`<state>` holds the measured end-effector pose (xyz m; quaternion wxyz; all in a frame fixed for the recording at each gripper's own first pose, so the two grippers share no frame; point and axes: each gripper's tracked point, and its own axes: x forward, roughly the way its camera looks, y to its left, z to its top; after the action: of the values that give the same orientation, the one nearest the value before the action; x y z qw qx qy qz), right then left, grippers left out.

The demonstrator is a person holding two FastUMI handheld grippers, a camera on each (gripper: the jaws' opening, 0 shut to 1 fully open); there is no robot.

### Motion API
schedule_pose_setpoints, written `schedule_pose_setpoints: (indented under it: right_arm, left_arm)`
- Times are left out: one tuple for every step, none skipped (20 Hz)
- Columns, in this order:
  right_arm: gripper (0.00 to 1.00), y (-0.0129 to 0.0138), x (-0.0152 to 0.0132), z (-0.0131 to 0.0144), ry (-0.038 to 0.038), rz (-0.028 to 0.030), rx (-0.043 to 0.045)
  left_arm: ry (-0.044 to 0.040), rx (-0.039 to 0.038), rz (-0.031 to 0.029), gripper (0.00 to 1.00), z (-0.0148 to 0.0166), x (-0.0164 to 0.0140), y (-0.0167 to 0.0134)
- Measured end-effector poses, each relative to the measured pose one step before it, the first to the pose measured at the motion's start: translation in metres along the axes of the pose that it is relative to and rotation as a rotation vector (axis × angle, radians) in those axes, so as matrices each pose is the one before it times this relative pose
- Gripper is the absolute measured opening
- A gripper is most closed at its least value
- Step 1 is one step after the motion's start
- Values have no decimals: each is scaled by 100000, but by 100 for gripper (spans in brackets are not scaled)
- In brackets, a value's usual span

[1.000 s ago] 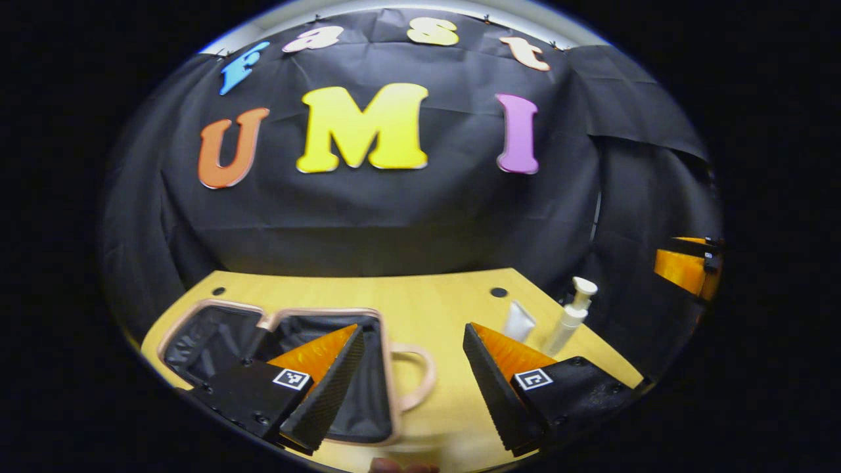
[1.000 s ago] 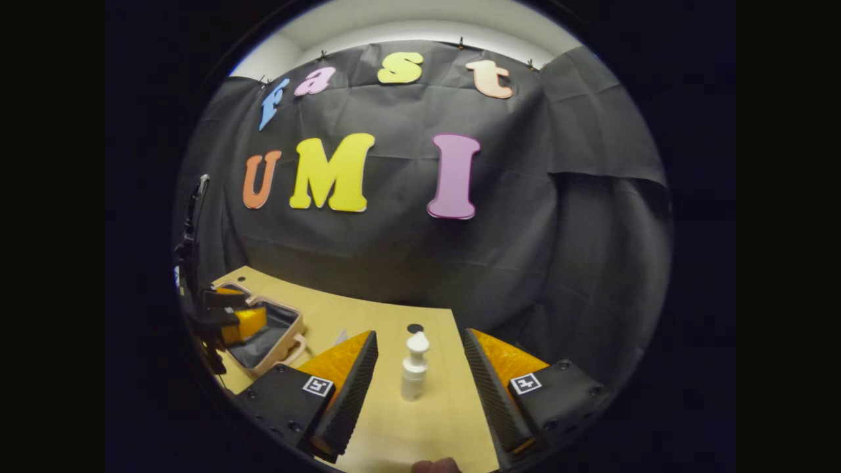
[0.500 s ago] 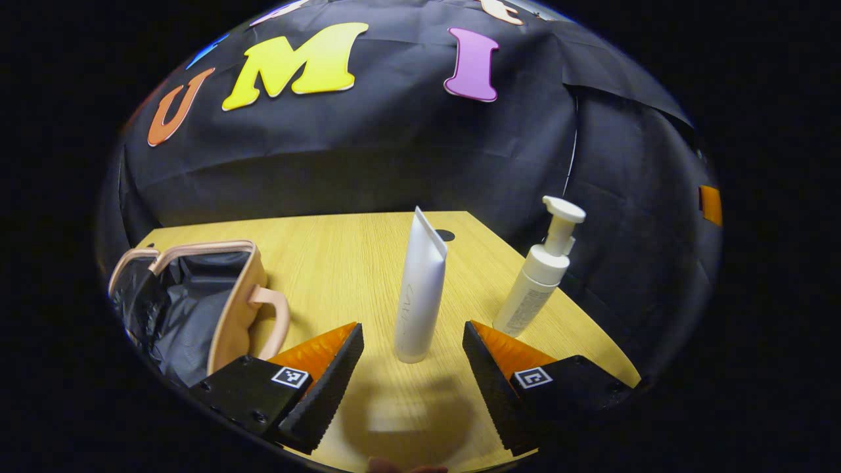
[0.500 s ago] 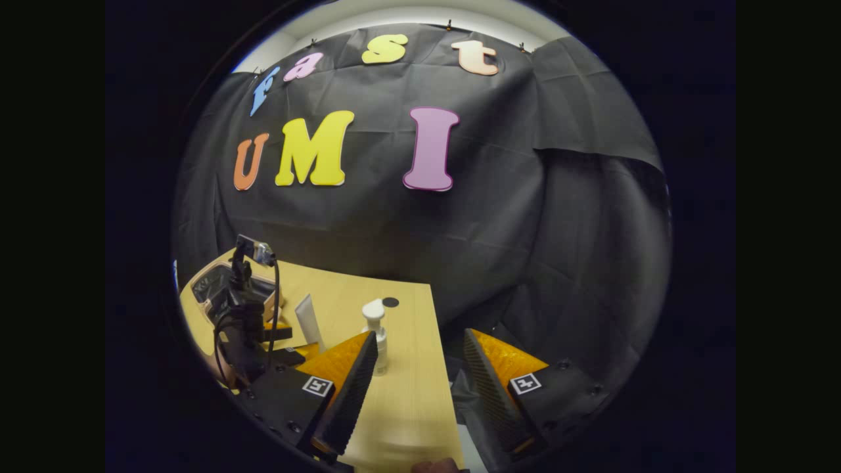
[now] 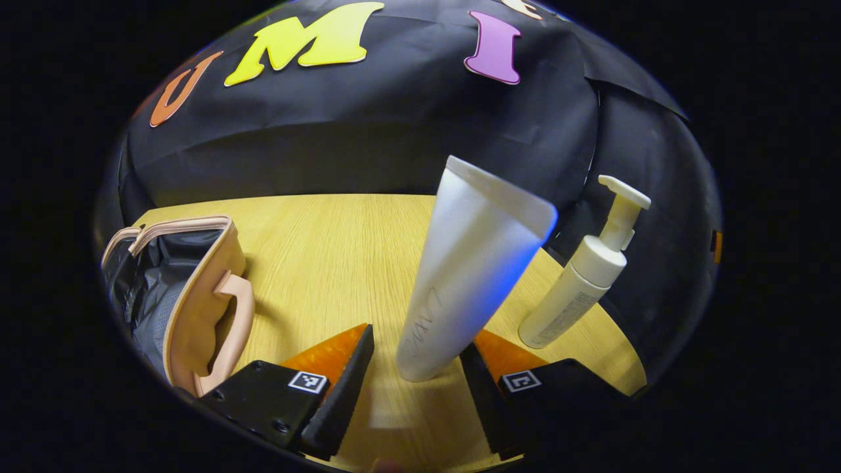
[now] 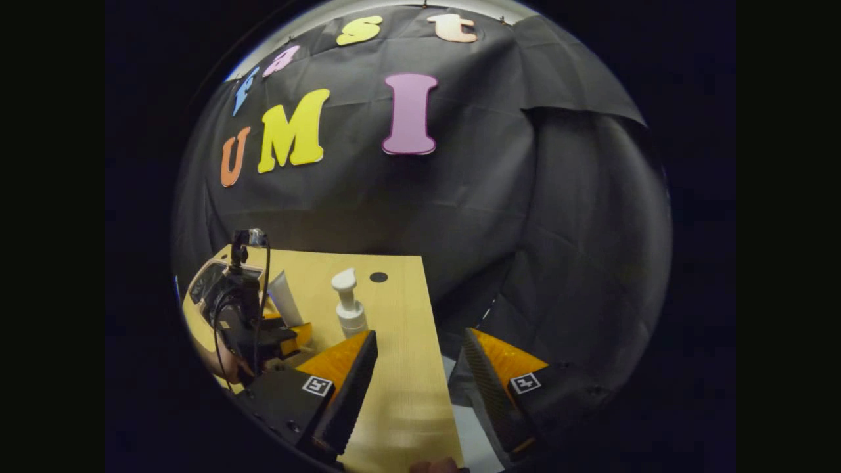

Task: First open the suitcase, pack the skin care products into it, and then close the suitcase.

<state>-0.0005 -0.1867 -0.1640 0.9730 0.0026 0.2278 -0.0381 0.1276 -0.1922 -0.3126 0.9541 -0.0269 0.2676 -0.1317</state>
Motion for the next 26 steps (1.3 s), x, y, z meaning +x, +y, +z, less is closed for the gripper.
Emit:
schedule_pose_setpoints:
  right_arm:
    - [79,356,268,-238,423,916,-382]
    - [79,469,240,-307,948,1446,-209]
    - [79,532,373,-520,1368,2238,71]
    - [79,563,386,-418,1405,1678,-15]
    - [79,621,421,-433,1406,2010,-15]
    - [79,641,601,-518,1924,1608,-471]
    - [79,449,508,-297,865,1272,-308]
    - [79,436,468,-39,291,1132,-37]
    - [79,514,442,109,-374,1026,-37]
    - [79,467,555,83,-443,958,55]
    - [79,583,770,-110,-200,1157,52]
    - [79,551,793,-171,102,1434,234]
    - [79,752,819,-131,370,1722,590]
    - [79,532,958,-249,417,1031,726]
    - [79,376,988,-270,608,883,533]
    - [80,458,975,-318,701,881,334]
    - [79,461,869,-249,806,1057,703]
    - [79,400,999,-183,733,828,823]
    - [79,51,834,-183,608,57,667]
    - [79,-22,942,-104,949,-50,1395]
    - [80,10,922,-140,486,-321,1243]
    - [80,-173,823,48,369,-1135,858]
    - [78,-22,599,-72,-157,-768,70]
    - [80,-33,609,79,212,-620,-508]
    - [80,58,475,-37,260,-423,303]
    - [80,-82,474,-172,1072,-938,350]
  left_arm:
    - [1024,745,-405,76,-260,186,115]
    - [1090,156,-1519,73,-258,216,-396]
    - [-49,242,-1355,66,6,101,-313]
    - [356,1733,1173,61,110,5,207]
    - [886,1116,-999,50,-29,-259,-97]
    - [797,242,-1337,49,-131,-16,-151]
    - [352,413,-161,47,94,-364,183]
    - [-255,314,-134,54,371,-390,33]
    - [-600,56,-247,53,598,-805,107]
    - [-783,-525,-414,53,573,-997,107]
    - [-580,-1055,-358,45,764,-1221,57]
    - [-684,-949,-334,45,695,-1447,136]
    - [-147,-453,-212,45,534,-1503,120]
    - [1068,73,462,45,156,-1535,298]
    - [1773,-225,724,45,-145,-1504,464]
    - [910,-1251,601,45,-117,-1600,492]
    - [922,-2123,1237,45,-123,-1478,726]
    - [623,-2716,1600,45,-5,-1616,947]
    - [541,-2988,2077,45,-145,-1370,1226]
    - [411,-2734,2671,45,-26,-1162,1598]
    - [416,-1882,3188,45,95,-1107,2003]
    - [1141,-1030,3443,45,-380,-1378,2075]
    - [964,-1196,3128,45,-60,-902,2139]
    - [1498,-170,2513,45,-29,-439,1721]
    - [939,481,2246,45,-3,-492,2008]
    - [1429,101,973,45,-116,-392,1544]
